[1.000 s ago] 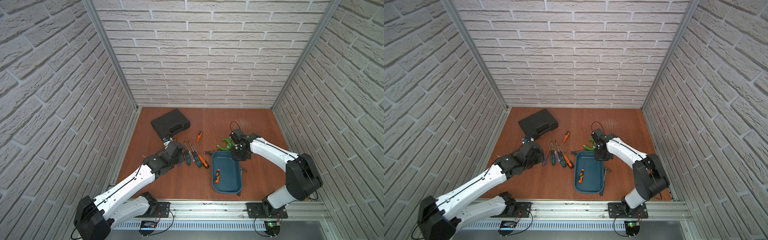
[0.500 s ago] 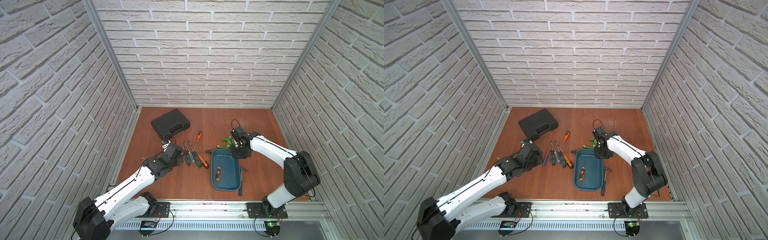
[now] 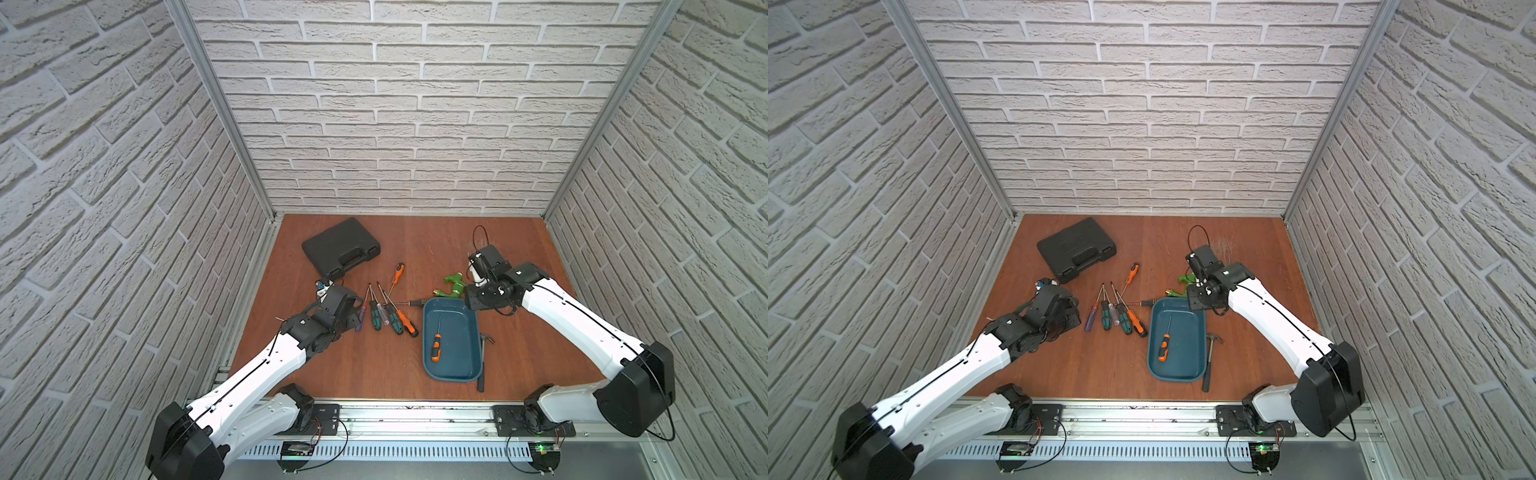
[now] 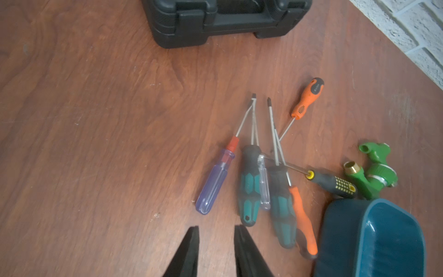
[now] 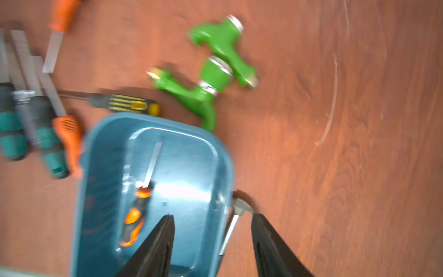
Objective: Put the screwdriver on the desktop into the storage box
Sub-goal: Pick up the screwdriver from the center of the board.
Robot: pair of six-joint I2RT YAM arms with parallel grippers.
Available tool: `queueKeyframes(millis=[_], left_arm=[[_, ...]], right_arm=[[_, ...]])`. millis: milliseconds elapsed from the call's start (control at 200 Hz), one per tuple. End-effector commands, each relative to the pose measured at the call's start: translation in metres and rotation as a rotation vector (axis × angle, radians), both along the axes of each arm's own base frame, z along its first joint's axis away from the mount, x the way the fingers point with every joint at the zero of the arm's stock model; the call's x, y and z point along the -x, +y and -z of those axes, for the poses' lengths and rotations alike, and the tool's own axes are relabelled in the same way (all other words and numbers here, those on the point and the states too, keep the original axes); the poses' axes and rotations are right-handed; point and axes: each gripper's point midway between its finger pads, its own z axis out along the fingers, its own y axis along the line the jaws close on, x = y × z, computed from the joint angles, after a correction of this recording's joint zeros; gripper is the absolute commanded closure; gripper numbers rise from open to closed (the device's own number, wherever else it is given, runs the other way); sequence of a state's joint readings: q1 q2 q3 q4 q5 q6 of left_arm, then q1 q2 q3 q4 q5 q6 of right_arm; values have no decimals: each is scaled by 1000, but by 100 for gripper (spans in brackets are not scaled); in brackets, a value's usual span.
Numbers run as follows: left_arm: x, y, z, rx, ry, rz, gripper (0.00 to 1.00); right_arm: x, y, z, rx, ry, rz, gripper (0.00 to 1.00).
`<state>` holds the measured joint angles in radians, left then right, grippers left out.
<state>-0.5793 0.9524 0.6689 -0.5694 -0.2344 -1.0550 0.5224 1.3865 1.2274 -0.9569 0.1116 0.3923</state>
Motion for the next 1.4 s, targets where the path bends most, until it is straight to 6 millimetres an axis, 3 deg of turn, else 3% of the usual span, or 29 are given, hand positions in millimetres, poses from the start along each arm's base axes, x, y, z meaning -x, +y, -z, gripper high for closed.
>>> queueKeyframes(millis=[0,180,350,505,525,585,775,935,1180,1395], left_arm=[[1,6,4,29,3,-10,69],[7,17,7,54,8,-53,68],[16,23,10,74,8,-83,68],[20,26,13,82,12,-95,68],[20,26,14,83,14,-96,68],[19,25,15,84,18,-94,68],[16,20,17,92,30,-85,67],[12,17,18,95,30,-83,67],[9,15,19,96,37,-79,66],[11,16,20,97,39,-83,66]], right_arm=[[3,55,-4,-48,18,-128,44],[11,134,20,-12,95,-338,53],[4,163,49,43,132,-394,57],[-7,170,67,96,164,-417,57],[-7,169,80,120,190,-416,58],[-10,168,89,144,198,-409,59],[-13,160,101,163,221,-368,65],[-10,154,113,161,254,-352,63],[-9,161,124,141,283,-354,57],[-6,159,137,156,315,-348,58]])
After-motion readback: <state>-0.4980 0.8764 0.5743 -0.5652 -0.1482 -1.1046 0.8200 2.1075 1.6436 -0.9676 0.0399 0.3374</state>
